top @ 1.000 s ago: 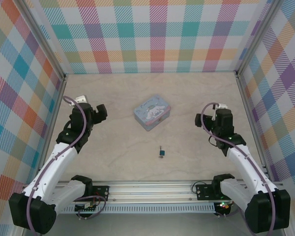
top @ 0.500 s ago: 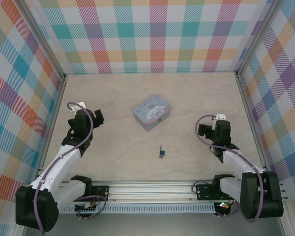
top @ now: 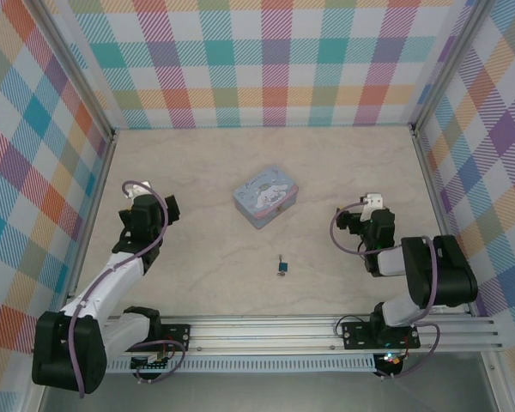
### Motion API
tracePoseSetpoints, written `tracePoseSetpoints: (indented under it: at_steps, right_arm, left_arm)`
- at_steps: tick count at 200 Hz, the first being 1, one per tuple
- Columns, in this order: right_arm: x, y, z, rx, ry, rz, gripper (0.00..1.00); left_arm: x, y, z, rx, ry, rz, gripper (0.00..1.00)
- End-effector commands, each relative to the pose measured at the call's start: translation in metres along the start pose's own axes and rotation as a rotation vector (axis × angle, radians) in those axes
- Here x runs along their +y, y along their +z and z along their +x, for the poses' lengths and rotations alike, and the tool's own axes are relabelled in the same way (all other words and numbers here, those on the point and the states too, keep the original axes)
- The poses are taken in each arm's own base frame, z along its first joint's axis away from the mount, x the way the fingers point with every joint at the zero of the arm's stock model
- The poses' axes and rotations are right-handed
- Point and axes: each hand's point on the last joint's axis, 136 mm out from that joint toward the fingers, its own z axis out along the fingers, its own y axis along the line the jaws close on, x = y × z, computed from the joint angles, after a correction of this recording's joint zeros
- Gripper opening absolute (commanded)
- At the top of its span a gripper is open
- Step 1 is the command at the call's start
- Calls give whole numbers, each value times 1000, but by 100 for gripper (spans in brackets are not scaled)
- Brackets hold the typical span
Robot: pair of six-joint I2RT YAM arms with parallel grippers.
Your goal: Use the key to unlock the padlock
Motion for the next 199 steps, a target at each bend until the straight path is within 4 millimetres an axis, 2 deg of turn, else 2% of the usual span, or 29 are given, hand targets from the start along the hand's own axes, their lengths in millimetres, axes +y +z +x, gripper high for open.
tracePoseSetpoints:
  at_steps: [1,8,73,134,162,199]
  right_arm:
    - [-2,14,-39,-74,7,-13,100]
    - [-6,21,-38,-13,35,-12,100]
    - [-9,19,-39,-32,54,-25,100]
    - [-10,19,-39,-33,51,-22,100]
    - [-9,19,-39,-33,53,-23,100]
    - [-9,19,-39,-33,52,-25,100]
  left_arm:
    - [2,10,2,-15,-5,3,100]
    - [1,13,2,-18,-3,7,100]
    - [-17,38,9,-110,35,141,100]
    - [-51,63,42,-80,44,332,100]
    - [-49,75,49,-42,43,304,100]
    - [-51,76,49,-41,53,300,100]
